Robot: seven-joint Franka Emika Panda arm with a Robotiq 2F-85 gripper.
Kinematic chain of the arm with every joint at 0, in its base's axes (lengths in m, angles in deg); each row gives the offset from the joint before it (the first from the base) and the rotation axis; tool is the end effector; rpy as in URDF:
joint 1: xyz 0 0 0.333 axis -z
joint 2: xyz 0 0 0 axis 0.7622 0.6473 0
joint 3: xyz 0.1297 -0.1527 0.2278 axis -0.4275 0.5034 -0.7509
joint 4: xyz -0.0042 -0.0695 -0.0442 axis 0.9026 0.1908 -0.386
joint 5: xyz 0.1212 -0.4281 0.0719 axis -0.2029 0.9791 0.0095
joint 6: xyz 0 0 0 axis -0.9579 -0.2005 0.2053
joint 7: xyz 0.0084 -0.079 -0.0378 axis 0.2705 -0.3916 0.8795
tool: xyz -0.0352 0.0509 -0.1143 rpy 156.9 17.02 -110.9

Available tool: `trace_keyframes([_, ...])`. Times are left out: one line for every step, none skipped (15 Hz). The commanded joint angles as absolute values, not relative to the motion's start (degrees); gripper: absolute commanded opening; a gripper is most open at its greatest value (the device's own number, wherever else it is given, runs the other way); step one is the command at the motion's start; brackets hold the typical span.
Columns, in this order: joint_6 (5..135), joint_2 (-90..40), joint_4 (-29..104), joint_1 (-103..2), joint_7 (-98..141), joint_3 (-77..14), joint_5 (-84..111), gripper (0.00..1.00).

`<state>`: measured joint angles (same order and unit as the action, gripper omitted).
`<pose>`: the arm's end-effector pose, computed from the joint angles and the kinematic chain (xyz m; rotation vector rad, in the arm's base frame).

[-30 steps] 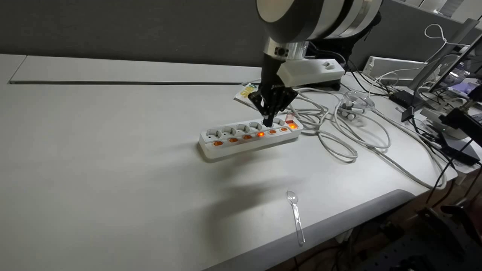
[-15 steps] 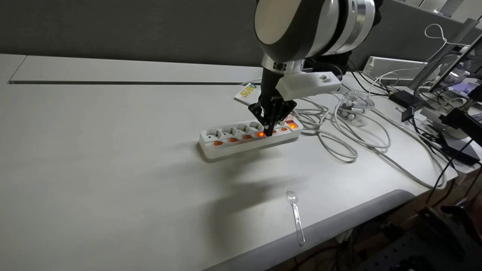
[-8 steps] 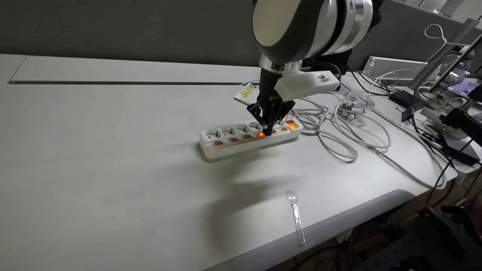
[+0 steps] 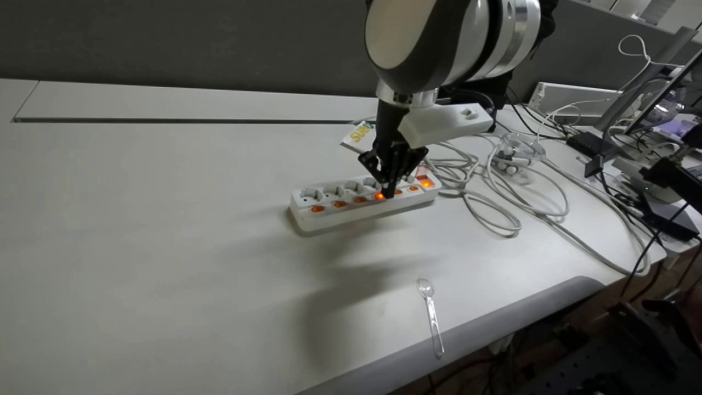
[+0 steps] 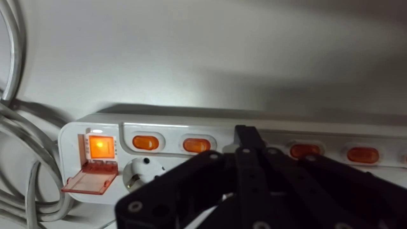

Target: Turn off the fourth switch from the left

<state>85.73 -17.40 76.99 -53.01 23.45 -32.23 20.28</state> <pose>0.5287 -0.0037 0.0678 3.0326 0.1443 -0.1490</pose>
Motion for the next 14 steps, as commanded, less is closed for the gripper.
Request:
trace_keyframes([86.0,-16.4,75.6,-53.4,22.2,-31.7,21.0,0.0])
trace_keyframes([86.0,-16.3,75.5,-53.3,22.3,-31.8,20.8,0.0])
trace_keyframes([85.9,-16.2,75.4,-53.3,22.3,-31.8,20.8,0.0])
trace_keyframes([85.9,-16.1,75.3,-53.3,22.3,-31.8,20.7,0.0])
trace_keyframes([85.8,-16.0,75.2,-53.3,22.4,-31.9,20.6,0.0])
trace_keyframes([85.8,-15.8,75.0,-53.2,22.4,-31.9,20.5,0.0])
trace_keyframes([85.9,-15.5,74.8,-53.2,22.3,-31.9,20.4,0.0])
trace_keyframes([85.9,-15.2,74.5,-53.2,22.3,-31.9,20.3,0.0])
trace_keyframes([86.0,-14.9,74.3,-53.2,22.3,-32.0,20.2,0.0])
trace_keyframes([85.9,-14.7,74.0,-53.2,22.3,-31.9,20.1,0.0])
trace_keyframes([85.9,-14.5,73.6,-53.1,22.4,-32.0,20.0,0.0])
trace_keyframes([85.8,-14.2,73.3,-53.1,22.4,-32.0,20.0,0.0])
trace_keyframes([85.7,-14.0,73.1,-53.1,22.3,-32.0,19.9,0.0])
trace_keyframes([85.7,-13.8,72.9,-53.2,22.3,-31.9,20.0,0.0])
